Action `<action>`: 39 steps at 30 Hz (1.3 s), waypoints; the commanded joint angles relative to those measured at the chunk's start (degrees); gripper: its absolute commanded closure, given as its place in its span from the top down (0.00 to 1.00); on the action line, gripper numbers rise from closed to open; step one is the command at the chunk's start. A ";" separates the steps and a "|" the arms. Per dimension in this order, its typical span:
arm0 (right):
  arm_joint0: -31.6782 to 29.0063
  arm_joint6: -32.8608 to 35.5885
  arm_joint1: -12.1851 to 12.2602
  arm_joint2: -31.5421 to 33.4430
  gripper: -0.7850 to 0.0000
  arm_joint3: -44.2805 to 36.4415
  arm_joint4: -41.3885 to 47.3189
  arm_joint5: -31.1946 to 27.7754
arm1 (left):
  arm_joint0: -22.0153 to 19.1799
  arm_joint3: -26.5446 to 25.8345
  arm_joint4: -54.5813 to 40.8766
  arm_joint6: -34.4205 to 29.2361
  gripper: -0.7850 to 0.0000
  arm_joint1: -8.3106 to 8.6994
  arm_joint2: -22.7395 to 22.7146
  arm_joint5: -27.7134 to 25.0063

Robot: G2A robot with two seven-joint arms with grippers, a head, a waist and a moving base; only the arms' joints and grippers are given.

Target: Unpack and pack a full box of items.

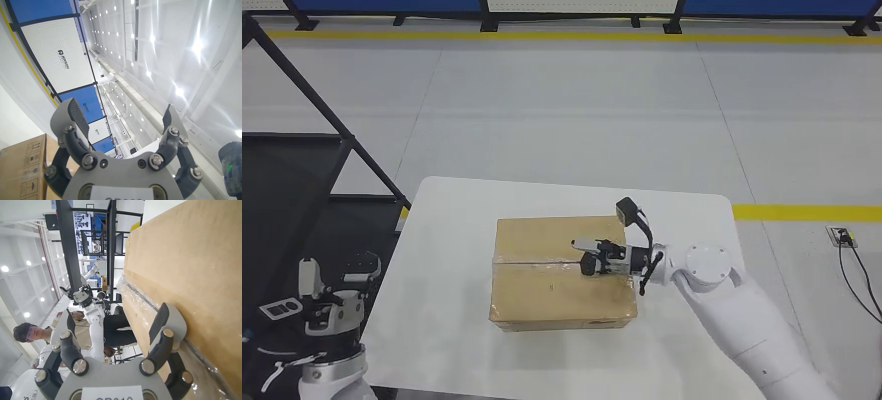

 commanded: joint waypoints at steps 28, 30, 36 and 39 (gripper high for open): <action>10.00 -5.28 -9.15 -13.63 1.00 7.43 2.96 2.67 | 0.66 3.96 -6.87 -4.66 1.00 1.07 -1.96 -0.93; 10.79 -5.57 -10.17 -14.60 1.00 8.80 3.59 1.94 | 0.74 4.20 -7.26 -4.89 1.00 1.15 -2.15 -0.99; 12.34 -5.99 -12.05 -16.13 1.00 10.13 3.22 0.90 | 0.81 4.45 -8.13 -5.37 1.00 1.35 -2.51 -0.72; 12.55 -6.61 -12.78 -16.75 1.00 10.05 2.82 1.04 | 0.73 4.50 -8.35 -5.70 1.00 1.43 -2.45 -0.61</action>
